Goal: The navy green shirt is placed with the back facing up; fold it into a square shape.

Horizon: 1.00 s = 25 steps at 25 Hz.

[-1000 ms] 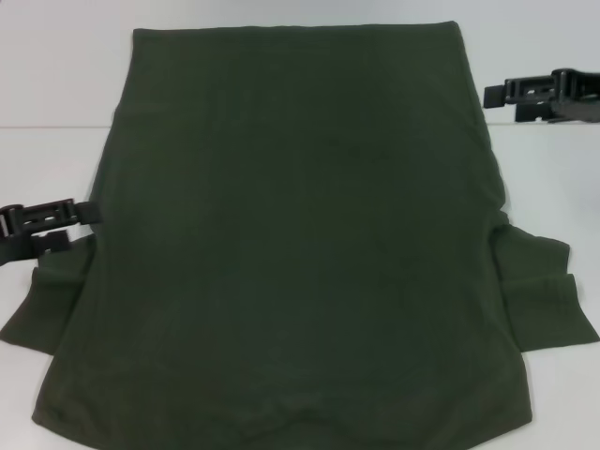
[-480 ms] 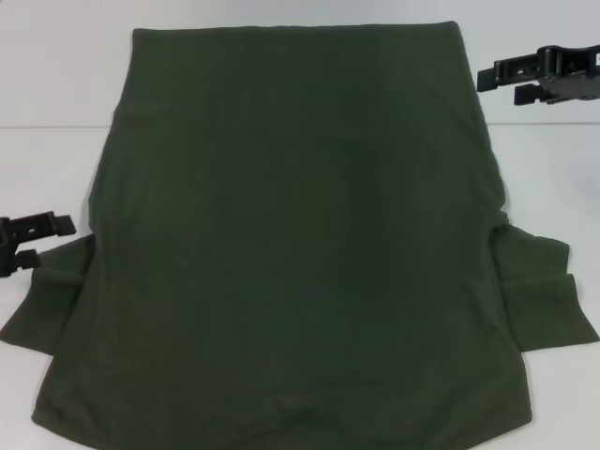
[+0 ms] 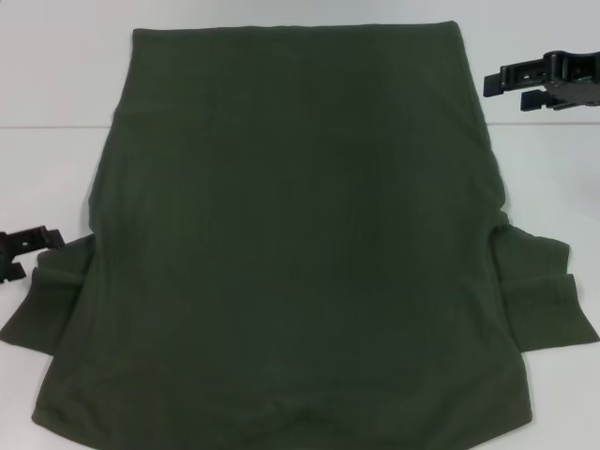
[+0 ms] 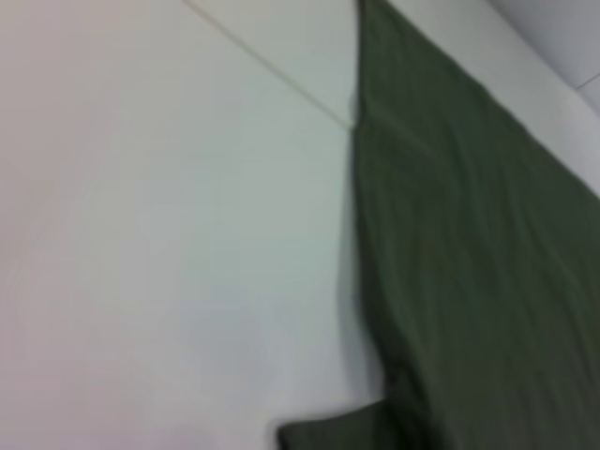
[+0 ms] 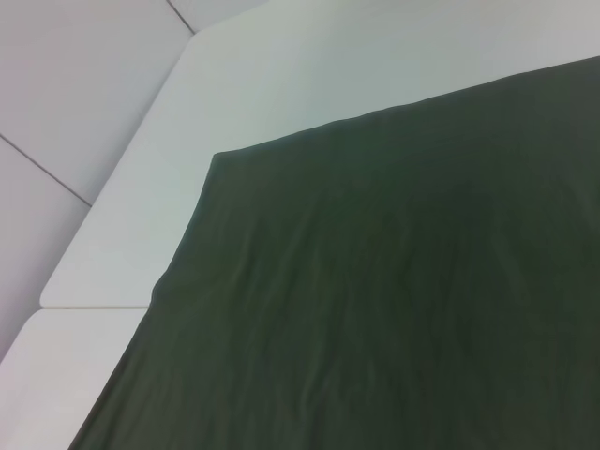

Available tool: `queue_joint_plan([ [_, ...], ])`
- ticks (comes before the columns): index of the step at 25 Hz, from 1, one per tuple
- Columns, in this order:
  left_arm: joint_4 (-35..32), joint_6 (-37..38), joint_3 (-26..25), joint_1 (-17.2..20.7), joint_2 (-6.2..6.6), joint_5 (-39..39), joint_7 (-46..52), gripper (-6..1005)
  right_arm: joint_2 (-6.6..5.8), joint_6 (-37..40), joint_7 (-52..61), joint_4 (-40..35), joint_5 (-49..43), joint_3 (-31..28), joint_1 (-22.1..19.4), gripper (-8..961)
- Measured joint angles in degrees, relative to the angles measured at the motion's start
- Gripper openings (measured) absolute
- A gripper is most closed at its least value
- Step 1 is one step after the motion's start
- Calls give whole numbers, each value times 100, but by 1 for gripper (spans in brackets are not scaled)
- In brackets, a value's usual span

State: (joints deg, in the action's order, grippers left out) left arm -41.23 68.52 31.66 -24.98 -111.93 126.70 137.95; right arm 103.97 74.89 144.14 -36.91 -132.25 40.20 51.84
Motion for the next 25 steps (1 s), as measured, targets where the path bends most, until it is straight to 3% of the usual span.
queue_joint_plan([
  [6, 264, -155, 4, -65, -29, 112, -84, 933, 6, 13, -3, 8, -3, -1, 0, 825],
  [25, 31, -31, -65, -80, -93, 47, -310, 934, -18, 35, -46, 48, 15, -11, -106, 826],
])
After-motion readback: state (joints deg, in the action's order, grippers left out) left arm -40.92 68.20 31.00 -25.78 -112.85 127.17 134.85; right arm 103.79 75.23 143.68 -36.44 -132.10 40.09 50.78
